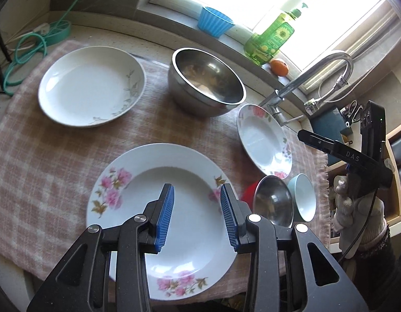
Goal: Organize plates and bowls
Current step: 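Move the right gripper toward the pink-flower plate beside the faucet, then close the right gripper on the rim of the pink-flower plate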
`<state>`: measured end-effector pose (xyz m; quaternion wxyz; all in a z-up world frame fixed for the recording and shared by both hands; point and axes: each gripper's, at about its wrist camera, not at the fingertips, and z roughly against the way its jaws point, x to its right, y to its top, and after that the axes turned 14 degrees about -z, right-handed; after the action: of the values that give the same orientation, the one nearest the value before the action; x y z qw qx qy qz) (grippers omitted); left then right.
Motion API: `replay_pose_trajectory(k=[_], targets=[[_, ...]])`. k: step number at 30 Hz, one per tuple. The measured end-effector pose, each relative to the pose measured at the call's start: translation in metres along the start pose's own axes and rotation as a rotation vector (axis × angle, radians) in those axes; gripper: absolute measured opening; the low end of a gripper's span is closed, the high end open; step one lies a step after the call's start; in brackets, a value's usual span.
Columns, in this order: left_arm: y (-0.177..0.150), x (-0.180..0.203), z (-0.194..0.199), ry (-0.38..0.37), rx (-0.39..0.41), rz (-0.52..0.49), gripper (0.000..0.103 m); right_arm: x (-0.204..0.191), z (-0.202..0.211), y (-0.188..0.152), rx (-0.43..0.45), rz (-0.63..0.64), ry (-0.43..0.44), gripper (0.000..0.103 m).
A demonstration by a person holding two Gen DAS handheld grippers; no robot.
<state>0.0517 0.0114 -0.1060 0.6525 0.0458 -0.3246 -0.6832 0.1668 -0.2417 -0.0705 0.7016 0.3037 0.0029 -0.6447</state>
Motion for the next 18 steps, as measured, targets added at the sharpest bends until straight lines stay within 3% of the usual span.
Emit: replay_pose_trajectory(k=[8,12,18], targets=[[0.033,0.027,-0.05,-0.082,-0.041,-0.017,0.035,0.062,-0.005,0.006,-0.021,-0.107,-0.065,0.063],[0.046,0.033,-0.072,-0.121,-0.064,0.003,0.035,0.09,-0.014,0.011,-0.046,-0.18,-0.033,0.063],[0.062,0.034,-0.098,-0.145,-0.079,0.048,0.035,0.119,-0.03,0.018,-0.093,-0.279,0.034,0.046]])
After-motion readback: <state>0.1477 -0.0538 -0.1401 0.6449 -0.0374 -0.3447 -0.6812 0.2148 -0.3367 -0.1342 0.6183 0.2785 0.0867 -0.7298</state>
